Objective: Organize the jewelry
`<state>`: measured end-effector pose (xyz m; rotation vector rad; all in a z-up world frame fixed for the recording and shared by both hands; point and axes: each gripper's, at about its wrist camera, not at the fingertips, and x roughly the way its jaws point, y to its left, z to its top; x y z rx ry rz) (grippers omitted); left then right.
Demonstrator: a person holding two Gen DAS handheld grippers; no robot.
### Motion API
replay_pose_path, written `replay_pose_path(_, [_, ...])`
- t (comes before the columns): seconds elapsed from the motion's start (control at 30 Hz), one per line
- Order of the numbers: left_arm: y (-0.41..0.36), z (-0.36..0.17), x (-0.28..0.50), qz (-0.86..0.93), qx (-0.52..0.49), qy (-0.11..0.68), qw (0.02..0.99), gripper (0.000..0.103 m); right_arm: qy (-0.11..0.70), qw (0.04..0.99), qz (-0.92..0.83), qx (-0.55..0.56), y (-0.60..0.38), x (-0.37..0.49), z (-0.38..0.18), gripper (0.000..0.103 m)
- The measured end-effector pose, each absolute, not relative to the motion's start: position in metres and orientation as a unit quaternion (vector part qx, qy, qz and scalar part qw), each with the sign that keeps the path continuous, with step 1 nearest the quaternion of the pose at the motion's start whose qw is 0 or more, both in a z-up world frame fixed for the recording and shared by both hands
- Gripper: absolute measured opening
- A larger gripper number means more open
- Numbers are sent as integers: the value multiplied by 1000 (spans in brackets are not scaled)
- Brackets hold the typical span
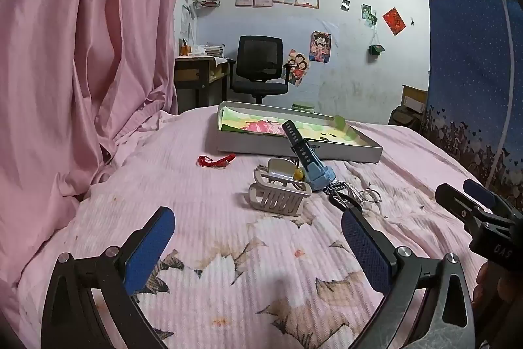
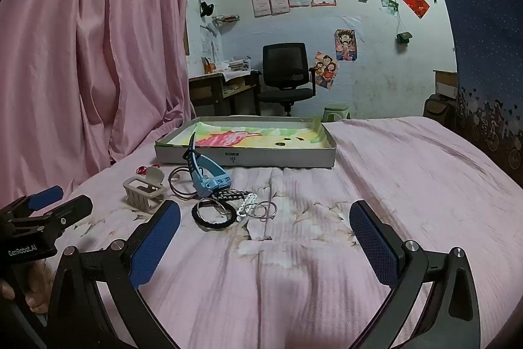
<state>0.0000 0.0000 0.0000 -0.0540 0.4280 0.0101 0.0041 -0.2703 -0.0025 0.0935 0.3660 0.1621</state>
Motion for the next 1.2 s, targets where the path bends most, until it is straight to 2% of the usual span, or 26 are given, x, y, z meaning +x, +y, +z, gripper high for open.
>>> replay_pose_path(1.2, [2,-1,0,0,-29,217,976,103,181,979,81,50,-271,3,-2,102])
